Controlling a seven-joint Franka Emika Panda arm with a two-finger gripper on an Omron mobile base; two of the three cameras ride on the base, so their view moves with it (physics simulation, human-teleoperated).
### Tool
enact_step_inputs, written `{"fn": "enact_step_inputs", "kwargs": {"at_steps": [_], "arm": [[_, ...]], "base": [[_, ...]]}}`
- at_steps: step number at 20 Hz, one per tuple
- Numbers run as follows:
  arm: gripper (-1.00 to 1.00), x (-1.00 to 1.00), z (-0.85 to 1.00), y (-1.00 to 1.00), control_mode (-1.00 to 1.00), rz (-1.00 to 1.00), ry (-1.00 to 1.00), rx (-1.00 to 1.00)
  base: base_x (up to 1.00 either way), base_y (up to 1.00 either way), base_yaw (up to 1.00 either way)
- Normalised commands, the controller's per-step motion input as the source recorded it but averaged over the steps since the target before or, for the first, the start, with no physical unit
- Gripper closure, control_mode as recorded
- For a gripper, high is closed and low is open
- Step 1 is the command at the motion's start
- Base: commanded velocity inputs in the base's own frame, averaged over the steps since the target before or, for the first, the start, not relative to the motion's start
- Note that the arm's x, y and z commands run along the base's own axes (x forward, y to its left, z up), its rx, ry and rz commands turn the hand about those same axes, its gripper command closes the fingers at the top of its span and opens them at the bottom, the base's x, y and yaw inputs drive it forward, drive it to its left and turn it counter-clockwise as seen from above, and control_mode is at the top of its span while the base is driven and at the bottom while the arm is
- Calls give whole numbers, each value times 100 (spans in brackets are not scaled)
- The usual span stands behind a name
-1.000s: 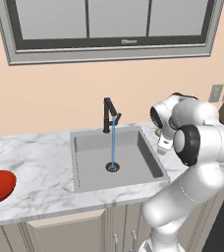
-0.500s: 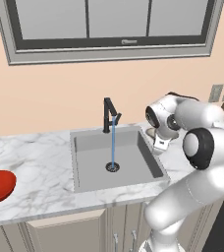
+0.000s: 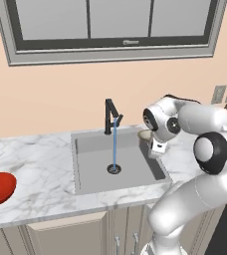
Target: Rinse each bowl for a few seconds and place them down in the sink or on the counter.
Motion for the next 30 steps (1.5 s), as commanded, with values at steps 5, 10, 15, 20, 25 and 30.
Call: {"fn": "enact_step_inputs", "kwargs": {"at_steps": [5,10,15,20,25,30], "arm": [[100,0,2,19,-100,17,-7,2],[100,0,2,22,-100,17,-6,1],[100,0,5,16,-100,15,-3,1],[100,0,12,20,-100,13,3,0],[100,0,6,25,-100,13,2,0],[100,3,-3,23,-100,10,-9,-2]], "base": [[0,0,0],[0,0,0],[0,0,0],[0,0,0],[0,0,0],[0,0,0]]}}
